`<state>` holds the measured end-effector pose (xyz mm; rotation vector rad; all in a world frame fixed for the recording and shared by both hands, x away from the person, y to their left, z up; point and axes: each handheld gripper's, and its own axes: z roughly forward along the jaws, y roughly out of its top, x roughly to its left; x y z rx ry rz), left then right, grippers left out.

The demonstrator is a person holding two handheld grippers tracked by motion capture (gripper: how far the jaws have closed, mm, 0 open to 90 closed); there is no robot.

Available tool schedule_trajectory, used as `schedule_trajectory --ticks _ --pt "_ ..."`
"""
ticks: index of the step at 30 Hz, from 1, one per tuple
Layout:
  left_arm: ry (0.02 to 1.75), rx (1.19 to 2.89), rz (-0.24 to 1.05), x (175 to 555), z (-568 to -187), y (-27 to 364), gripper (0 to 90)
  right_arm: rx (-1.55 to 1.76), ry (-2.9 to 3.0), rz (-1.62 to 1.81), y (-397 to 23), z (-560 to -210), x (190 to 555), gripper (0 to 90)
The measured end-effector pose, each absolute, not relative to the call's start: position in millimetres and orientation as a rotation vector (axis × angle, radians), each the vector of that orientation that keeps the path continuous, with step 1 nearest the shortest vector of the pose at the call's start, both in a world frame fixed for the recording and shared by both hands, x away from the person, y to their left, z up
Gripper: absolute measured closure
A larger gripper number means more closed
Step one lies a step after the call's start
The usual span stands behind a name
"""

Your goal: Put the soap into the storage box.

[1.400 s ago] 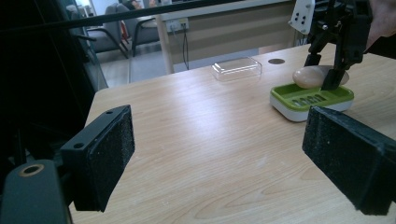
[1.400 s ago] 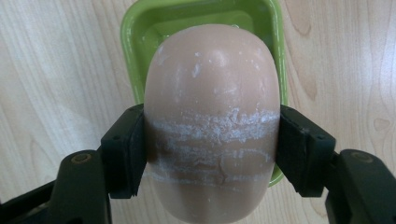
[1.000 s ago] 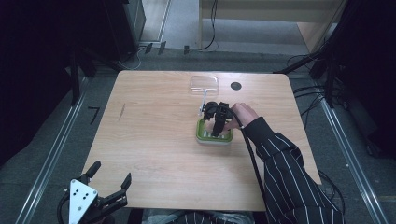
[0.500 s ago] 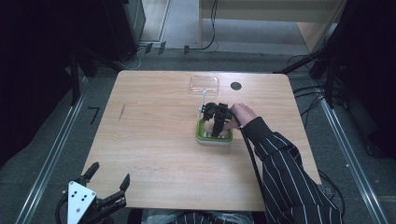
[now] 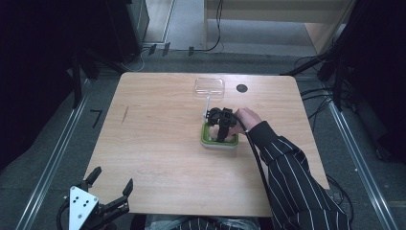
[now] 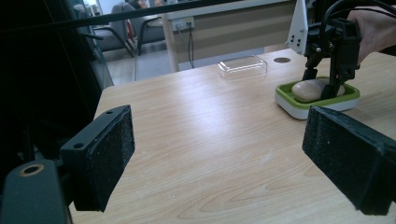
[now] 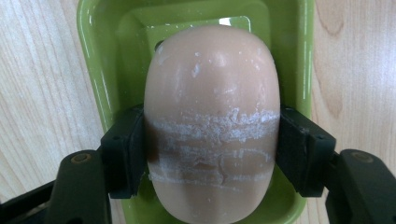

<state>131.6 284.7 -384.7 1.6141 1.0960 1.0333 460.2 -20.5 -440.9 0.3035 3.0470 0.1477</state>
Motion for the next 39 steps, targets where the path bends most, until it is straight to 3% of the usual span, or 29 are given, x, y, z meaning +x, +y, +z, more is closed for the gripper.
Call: schedule_trajectory --ticks 39 --pt "1.093 1.617 1.034 133.1 -384.0 282.9 9.6 0.321 3.048 0.179 -23.8 -438.3 460.9 29.2"
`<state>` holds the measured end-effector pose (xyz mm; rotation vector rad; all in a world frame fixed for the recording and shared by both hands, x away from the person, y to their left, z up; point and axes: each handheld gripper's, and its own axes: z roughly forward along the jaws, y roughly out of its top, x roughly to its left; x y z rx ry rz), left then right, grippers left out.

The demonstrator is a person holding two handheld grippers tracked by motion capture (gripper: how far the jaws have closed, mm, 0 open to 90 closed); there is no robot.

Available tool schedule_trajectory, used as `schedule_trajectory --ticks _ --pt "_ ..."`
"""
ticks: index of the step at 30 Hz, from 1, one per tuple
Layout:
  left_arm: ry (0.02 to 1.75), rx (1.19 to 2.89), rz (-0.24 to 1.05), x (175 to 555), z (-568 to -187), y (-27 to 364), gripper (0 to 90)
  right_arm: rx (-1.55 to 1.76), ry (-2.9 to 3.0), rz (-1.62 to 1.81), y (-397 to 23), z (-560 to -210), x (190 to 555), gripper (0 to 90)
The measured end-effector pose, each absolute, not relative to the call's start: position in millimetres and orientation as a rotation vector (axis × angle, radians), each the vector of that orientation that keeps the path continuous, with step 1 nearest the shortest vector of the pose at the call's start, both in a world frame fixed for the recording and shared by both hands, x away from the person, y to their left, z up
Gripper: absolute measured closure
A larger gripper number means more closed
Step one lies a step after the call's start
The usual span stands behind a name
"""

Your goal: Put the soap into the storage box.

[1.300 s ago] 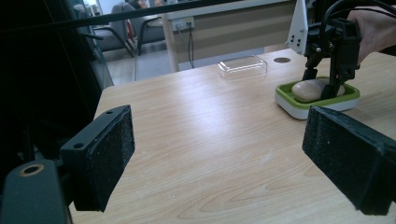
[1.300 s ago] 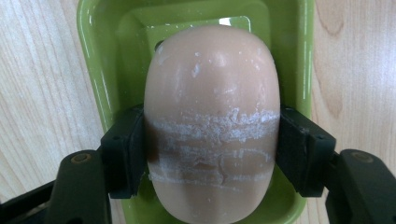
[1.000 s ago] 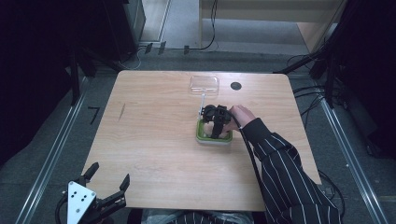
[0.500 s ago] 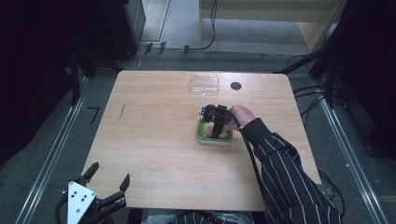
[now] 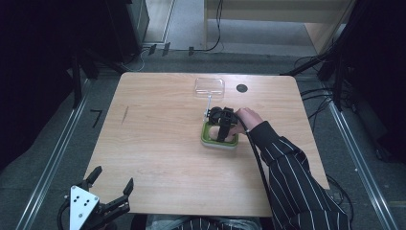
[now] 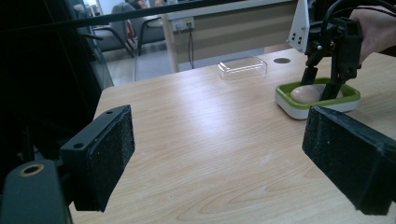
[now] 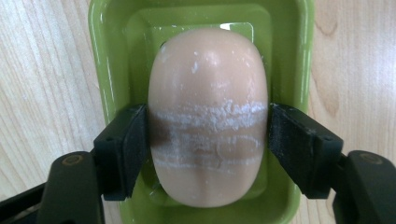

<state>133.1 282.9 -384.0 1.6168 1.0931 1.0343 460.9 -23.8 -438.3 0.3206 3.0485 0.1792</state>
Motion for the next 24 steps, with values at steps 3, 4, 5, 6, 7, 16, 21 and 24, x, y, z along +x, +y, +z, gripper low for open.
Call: schedule_trajectory --ticks 3,4,5,6,7,16,21,24 --pt "1.083 1.618 1.035 135 -384 280 9.6 0.344 3.037 0.194 -28 -436 460 26.9" --pt "1.082 1.622 1.034 135 -383 279 9.6 0.359 3.037 0.199 -28 -435 460 25.8" --pt "1.08 1.623 1.035 136 -383 278 9.6 0.369 3.036 0.199 -30 -434 459 24.0" --pt "1.074 1.626 1.032 137 -383 277 9.6 0.395 3.037 0.202 -32 -433 459 21.3" --pt "1.071 1.629 1.03 138 -383 277 9.6 0.412 3.033 0.209 -34 -433 459 19.3" --pt "1.064 1.632 1.014 143 -384 277 9.6 0.573 3.005 0.247 -45 -425 457 7.1" --pt "1.072 1.614 1.012 141 -384 279 9.6 0.647 2.981 0.258 -48 -418 451 2.5" --pt "1.064 1.618 1.008 143 -384 278 9.6 0.689 2.967 0.24 -52 -416 446 0.8"
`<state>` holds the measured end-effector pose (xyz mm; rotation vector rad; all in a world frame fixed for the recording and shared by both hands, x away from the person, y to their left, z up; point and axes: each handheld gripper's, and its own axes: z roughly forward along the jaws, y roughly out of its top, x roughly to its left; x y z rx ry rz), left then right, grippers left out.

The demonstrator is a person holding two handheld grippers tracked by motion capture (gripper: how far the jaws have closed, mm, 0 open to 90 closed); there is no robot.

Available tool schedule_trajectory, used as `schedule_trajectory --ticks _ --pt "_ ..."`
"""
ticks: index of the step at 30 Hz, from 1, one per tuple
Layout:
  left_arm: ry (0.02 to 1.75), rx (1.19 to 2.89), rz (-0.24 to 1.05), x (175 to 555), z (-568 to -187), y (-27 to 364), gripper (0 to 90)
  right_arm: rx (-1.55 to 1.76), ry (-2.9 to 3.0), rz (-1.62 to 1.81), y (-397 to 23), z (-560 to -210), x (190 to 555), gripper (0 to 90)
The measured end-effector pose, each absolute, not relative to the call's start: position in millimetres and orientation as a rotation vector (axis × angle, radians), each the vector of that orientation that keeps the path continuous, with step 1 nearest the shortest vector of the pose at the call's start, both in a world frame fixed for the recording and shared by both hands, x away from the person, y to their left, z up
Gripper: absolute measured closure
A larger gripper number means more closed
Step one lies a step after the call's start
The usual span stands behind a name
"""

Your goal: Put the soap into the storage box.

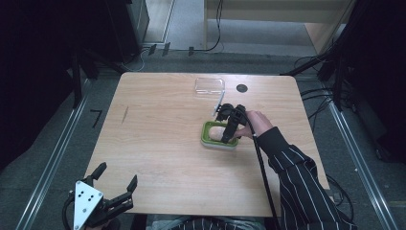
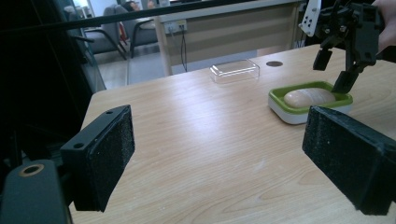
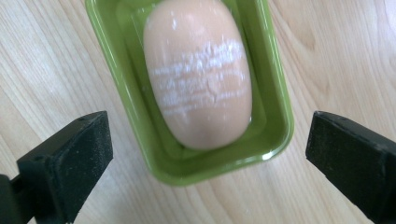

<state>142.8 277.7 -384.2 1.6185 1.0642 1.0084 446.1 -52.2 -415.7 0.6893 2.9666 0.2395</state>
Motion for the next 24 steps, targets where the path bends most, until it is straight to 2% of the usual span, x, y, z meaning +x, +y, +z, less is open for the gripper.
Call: schedule_trajectory --ticks 24 --pt "1.056 1.622 0.998 145 -384 278 9.6 0.983 2.859 0.196 -106 -404 400 0.4"
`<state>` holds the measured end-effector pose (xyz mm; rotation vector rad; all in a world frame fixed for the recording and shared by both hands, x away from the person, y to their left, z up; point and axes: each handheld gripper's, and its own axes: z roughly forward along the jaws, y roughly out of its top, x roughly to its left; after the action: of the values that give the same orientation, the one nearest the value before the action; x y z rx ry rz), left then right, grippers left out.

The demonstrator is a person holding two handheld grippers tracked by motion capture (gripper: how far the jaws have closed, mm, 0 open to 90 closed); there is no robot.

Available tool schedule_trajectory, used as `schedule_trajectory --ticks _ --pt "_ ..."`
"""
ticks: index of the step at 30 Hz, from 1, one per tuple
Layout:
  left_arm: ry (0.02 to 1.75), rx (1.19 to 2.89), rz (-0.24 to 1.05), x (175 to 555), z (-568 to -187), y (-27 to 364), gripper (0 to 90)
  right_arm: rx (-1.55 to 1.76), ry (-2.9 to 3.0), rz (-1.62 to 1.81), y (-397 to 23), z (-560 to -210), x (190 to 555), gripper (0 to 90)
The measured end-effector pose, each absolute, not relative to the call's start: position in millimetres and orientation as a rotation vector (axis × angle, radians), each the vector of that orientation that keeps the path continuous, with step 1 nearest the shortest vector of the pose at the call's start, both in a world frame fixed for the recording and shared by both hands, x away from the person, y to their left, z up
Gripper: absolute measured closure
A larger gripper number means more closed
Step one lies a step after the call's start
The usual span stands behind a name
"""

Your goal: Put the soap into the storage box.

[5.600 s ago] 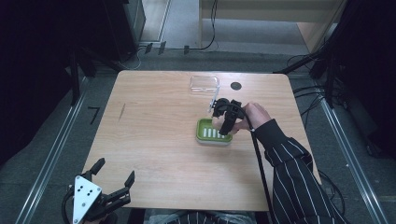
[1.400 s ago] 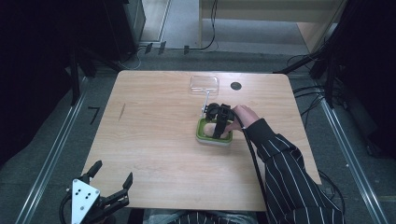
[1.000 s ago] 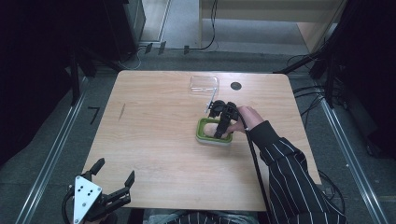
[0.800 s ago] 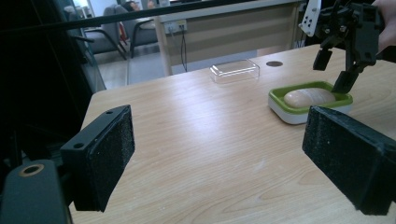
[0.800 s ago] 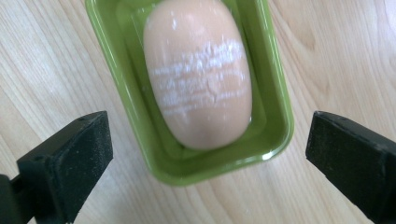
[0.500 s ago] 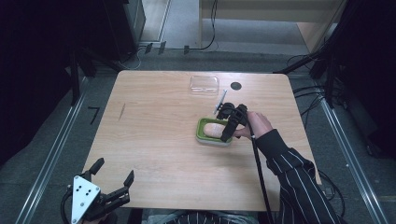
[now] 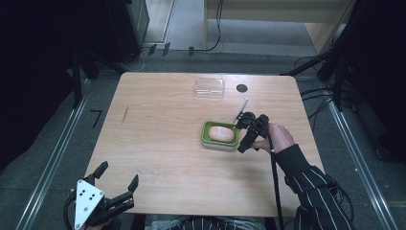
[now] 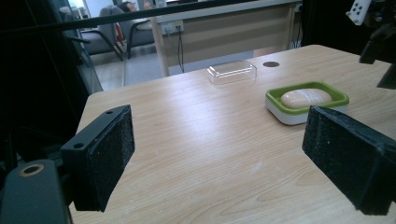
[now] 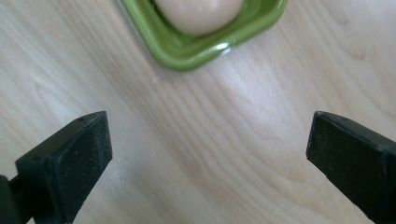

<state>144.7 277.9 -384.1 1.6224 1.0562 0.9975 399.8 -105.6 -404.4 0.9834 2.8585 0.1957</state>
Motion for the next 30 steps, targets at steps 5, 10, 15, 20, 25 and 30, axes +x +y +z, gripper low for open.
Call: schedule_trajectory --ticks 5,10,15,20,25,30 --pt "1.054 1.62 0.997 145 -384 277 9.6 1.024 2.846 0.19 -115 -407 389 0.5" --pt "1.052 1.619 0.997 145 -384 277 9.6 1.023 2.845 0.114 -119 -419 375 0.5" --pt "1.046 1.617 1.002 145 -384 277 9.6 1.016 2.852 0.092 -123 -426 364 0.5" --pt "1.038 1.622 1.006 145 -384 277 9.5 1.004 2.867 0.095 -127 -432 351 0.5" --pt "1.034 1.62 1.006 145 -384 276 9.6 0.994 2.883 0.09 -130 -438 339 0.5" --pt "1.029 1.621 1.005 146 -384 275 9.6 0.996 2.879 0.08 -132 -442 330 0.6"
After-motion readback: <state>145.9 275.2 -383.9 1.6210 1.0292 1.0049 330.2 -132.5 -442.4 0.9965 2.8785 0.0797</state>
